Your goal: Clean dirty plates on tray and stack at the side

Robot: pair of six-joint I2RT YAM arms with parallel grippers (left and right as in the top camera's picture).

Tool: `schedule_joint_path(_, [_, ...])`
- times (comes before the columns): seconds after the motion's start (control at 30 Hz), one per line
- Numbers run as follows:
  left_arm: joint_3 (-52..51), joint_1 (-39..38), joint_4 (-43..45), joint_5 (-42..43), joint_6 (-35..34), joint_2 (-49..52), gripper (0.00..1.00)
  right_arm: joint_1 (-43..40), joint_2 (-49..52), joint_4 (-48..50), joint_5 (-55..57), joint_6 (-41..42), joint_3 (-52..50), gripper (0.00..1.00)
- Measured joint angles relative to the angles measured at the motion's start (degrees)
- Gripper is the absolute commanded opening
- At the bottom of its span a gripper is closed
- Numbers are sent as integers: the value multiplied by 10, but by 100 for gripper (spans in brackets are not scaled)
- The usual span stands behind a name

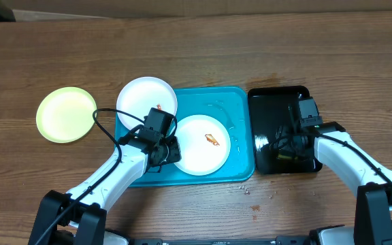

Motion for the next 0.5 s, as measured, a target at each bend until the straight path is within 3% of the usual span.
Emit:
schedule_joint_path(0.03, [0,0,1,0,0,0,40,0,0,2,-1,-3,0,39])
schedule_joint_path(0.1, [0,0,1,0,0,0,40,0,0,3,-2,-2,0,75])
schedule_joint_path(0.13, [0,0,1,0,0,0,40,0,0,4,-6,-1,0,86])
schedule_joint_path(0.2, [0,0,1,0,0,0,40,0,0,8,-16,-1,0,88])
schedule_joint_path(0.27, [0,0,1,0,0,0,40,0,0,2,-34,-3,0,81])
schedule_joint_path(0.33, [0,0,1,0,0,0,40,0,0,-14,-51,0,4,80])
schedule_joint_path(0.5, [0,0,-3,0,0,0,40,0,0,-108,-72,9,58,72])
